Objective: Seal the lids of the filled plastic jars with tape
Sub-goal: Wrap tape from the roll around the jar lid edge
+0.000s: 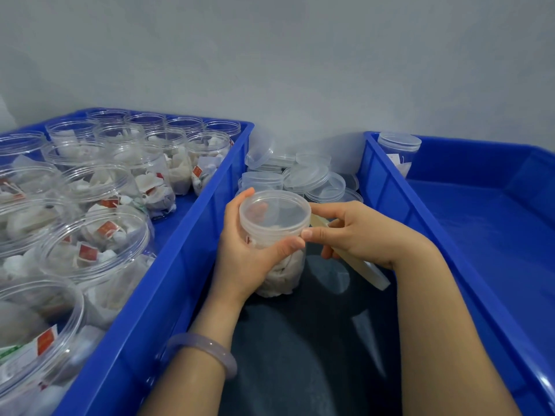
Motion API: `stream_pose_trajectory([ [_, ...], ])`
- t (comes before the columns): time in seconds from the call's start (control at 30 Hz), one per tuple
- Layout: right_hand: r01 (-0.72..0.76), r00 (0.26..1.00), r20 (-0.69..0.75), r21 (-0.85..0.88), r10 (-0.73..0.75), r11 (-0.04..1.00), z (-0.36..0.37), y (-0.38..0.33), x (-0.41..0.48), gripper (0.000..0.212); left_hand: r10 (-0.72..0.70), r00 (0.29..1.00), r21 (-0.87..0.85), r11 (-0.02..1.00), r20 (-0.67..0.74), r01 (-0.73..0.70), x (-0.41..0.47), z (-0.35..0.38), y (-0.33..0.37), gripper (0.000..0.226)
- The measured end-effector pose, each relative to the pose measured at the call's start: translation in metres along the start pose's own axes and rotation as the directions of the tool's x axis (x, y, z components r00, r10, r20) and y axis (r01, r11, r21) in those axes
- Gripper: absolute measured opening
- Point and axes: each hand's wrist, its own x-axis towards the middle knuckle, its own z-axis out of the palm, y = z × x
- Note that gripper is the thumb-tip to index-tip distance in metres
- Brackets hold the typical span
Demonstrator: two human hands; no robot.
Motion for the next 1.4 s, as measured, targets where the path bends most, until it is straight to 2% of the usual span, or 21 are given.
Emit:
stream_pose_trajectory([
  [0.07, -0.007, 1.000, -0.006, 0.000, 0.007, 1.000, 0.000, 0.001, 0.000, 0.037, 0.003, 1.000, 0.011, 1.000, 0.004, -0.003, -0.001, 0.002, -0.001, 0.102],
  [0.27, -0.024, 0.999, -0.039, 0.083, 0.028, 0.996, -0.001, 0.004, -0.001, 0.038, -0.013, 0.999, 0.037, 0.999, -0.036, 0.015, -0.006, 0.005, -0.002, 0.097],
  [0.37, -0.039, 0.996, -0.074, 0.092, 0.046, 0.995, 0.002, 0.006, 0.001, 0.060, -0.059, 0.998, 0.054, 0.997, -0.002, 0.059, -0.005, 0.004, 0.003, 0.103],
  [0.47, -0.089, 0.988, -0.116, 0.098, 0.100, 0.991, 0.007, 0.005, 0.002, 0.084, -0.144, 0.989, 0.252, 0.959, 0.045, 0.128, 0.001, -0.008, 0.021, 0.108],
  [0.53, -0.089, 0.985, -0.141, 0.093, 0.102, 0.992, 0.009, 0.005, 0.002, 0.086, -0.116, 0.988, 0.491, 0.870, 0.100, 0.052, 0.005, -0.013, 0.041, 0.127],
  [0.6, -0.085, 0.983, -0.156, 0.059, 0.093, 0.995, 0.010, 0.002, 0.001, 0.079, -0.115, 0.969, 0.735, 0.672, 0.217, -0.086, 0.012, -0.007, 0.061, 0.136],
  [0.67, -0.066, 0.985, -0.161, 0.030, 0.070, 0.997, 0.011, -0.002, 0.000, 0.069, -0.284, 0.914, 0.872, 0.471, 0.291, -0.132, 0.027, 0.009, 0.076, 0.126],
  [0.7, -0.052, 0.985, -0.165, 0.022, 0.055, 0.998, 0.011, -0.004, -0.002, 0.066, -0.364, 0.882, 0.900, 0.415, 0.298, -0.132, 0.033, 0.017, 0.082, 0.113],
  [0.77, -0.030, 0.982, -0.186, 0.021, 0.033, 0.999, 0.013, -0.005, -0.005, 0.060, -0.419, 0.858, 0.919, 0.371, 0.296, -0.136, 0.042, 0.028, 0.088, 0.085],
  [0.87, -0.041, 0.977, -0.206, 0.050, 0.051, 0.998, 0.014, -0.004, -0.014, 0.059, -0.447, 0.844, 0.914, 0.391, 0.295, -0.112, 0.050, 0.029, 0.086, 0.071],
  [0.97, -0.073, 0.982, -0.168, 0.063, 0.083, 0.995, 0.014, -0.005, -0.015, 0.057, -0.493, 0.820, 0.908, 0.412, 0.292, -0.075, 0.056, 0.025, 0.084, 0.058],
  [1.2, -0.035, 0.969, -0.242, 0.080, 0.053, 0.996, 0.024, -0.008, -0.008, 0.048, -0.358, 0.903, 0.863, 0.504, 0.237, -0.027, 0.054, 0.029, 0.072, 0.028],
  [1.4, -0.044, 0.966, -0.253, 0.058, 0.057, 0.997, 0.022, -0.006, -0.005, 0.046, -0.341, 0.914, 0.850, 0.527, 0.218, -0.006, 0.056, 0.032, 0.070, 0.028],
])
